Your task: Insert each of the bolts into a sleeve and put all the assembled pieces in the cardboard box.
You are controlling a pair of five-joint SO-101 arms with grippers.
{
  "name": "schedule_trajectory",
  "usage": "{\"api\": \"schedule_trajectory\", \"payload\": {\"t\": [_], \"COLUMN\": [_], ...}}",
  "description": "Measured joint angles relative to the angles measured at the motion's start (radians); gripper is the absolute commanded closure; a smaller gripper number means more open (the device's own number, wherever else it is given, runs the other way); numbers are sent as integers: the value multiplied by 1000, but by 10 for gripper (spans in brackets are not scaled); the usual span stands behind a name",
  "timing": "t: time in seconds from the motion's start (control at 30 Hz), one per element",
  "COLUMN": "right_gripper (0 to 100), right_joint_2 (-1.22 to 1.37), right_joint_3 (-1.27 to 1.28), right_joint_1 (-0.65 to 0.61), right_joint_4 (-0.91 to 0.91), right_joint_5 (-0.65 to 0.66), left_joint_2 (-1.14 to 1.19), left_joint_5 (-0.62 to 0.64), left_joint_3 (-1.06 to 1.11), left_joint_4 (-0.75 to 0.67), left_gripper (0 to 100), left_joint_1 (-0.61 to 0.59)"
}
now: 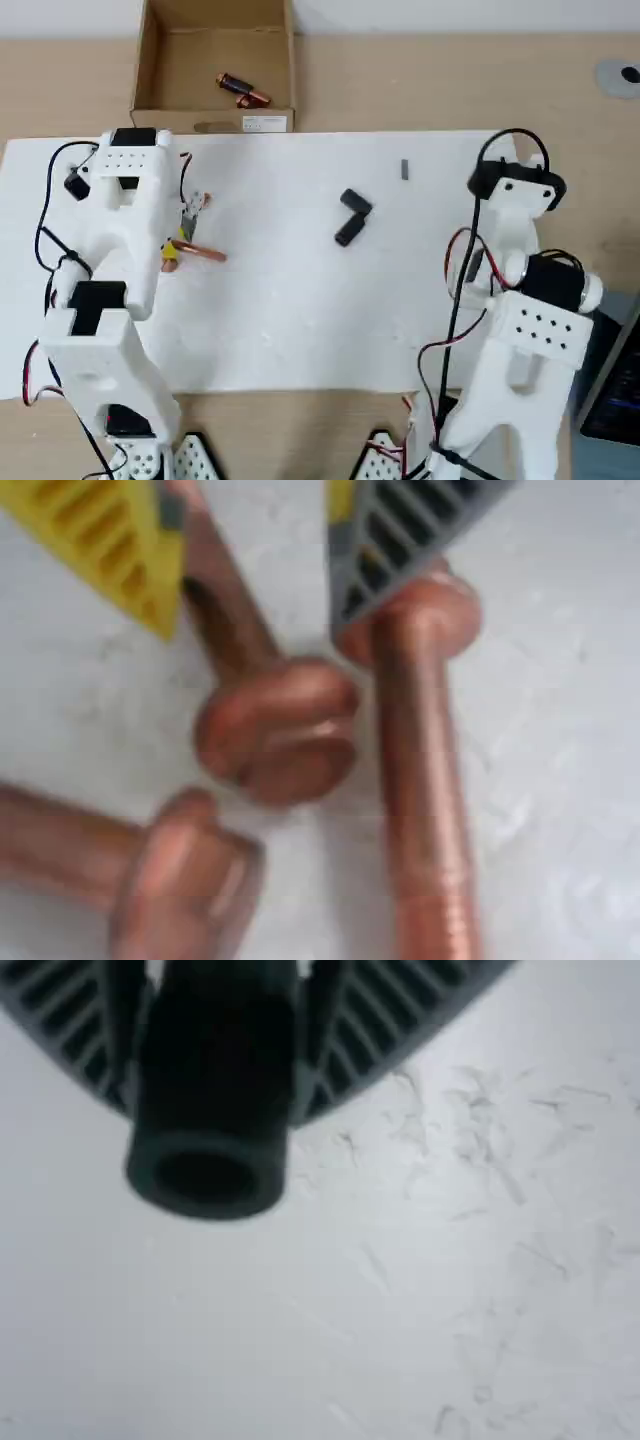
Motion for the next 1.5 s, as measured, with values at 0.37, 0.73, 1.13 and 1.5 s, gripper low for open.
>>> {"api": "schedule_trajectory", "payload": {"t": [0.37, 0.73, 1.13, 1.5], "right_gripper": [988, 988, 988, 988], "right_joint_2": [0, 0, 0, -3], "right_joint_3": [0, 0, -38, -132], "right_joint_1": [0, 0, 0, 0], "right_joint_4": [0, 0, 48, 118], "right_joint_5": [0, 0, 74, 107], "left_joint_2": [52, 52, -46, -483], "left_joint_5": [0, 5, -81, -232], "left_joint_3": [0, 0, -97, 0], "left_joint_4": [-40, -89, 54, 77], "left_gripper": [956, 997, 998, 998], "left_joint_1": [-2, -11, 69, 242]}}
